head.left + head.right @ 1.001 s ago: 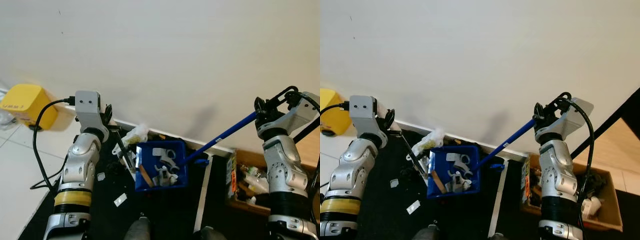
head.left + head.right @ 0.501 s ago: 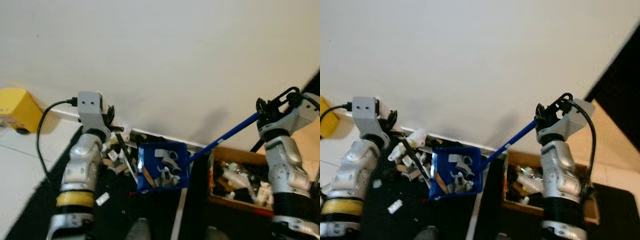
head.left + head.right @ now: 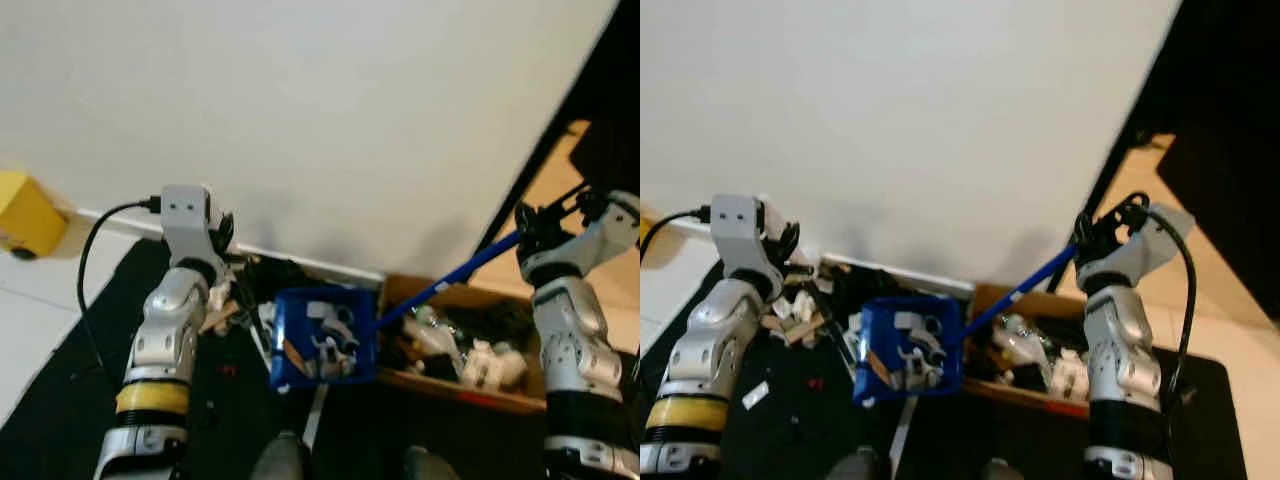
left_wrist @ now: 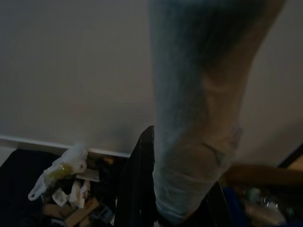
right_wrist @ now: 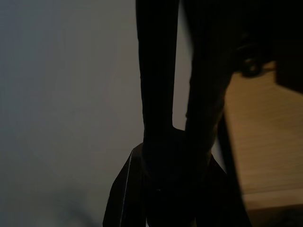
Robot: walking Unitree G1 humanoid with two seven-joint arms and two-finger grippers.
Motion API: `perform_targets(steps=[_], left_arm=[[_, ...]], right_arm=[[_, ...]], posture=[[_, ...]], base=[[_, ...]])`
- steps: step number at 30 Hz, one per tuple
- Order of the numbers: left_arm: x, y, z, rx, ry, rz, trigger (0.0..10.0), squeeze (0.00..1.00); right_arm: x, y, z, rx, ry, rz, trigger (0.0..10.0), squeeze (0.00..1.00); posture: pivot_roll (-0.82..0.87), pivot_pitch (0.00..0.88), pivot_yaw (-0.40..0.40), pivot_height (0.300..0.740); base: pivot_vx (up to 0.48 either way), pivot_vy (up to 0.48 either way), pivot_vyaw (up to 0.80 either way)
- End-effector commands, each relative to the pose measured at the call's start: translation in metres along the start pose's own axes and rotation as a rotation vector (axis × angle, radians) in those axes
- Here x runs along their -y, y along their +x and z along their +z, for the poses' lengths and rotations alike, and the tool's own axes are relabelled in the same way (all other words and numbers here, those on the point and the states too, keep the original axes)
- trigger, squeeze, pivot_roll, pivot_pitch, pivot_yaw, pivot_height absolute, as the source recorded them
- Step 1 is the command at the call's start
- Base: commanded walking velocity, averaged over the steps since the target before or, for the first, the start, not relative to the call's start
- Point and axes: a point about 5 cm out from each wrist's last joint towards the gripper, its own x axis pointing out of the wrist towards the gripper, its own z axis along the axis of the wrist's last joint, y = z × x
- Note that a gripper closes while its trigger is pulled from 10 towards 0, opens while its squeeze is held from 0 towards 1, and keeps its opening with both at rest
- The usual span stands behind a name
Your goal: Sweep floor
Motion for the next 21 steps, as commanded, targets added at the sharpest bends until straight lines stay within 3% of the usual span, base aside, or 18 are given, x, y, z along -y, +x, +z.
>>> perform_targets(steps=[1, 18, 21], left_arm=[[-0.003, -0.002, 0.001, 0.014, -0.003, 0.013, 10.0, 0.0], [-0.004, -0.001, 0.0, 0.003, 0.006, 0.016, 10.0, 0.0], [-0.005, -0.001, -0.001, -0.003, 0.008, 0.021, 10.0, 0.0]], right_arm=[[-0.005, 0.001, 0.007, 0.043, 0.019, 0.022, 10.0, 0.0], [-0.006, 0.0, 0.007, 0.048, 0.042, 0.042, 10.0, 0.0], [-0.022, 0.005, 0.018, 0.1, 0.107, 0.107, 10.0, 0.0]], posture=[[0.08, 0.107, 0.012, 0.74], [0.08, 0.111, 0.014, 0.74], [0.08, 0.114, 0.019, 0.74]], base=[[0.0, 0.0, 0.0], [0.0, 0.0, 0.0], [0.0, 0.0, 0.0]])
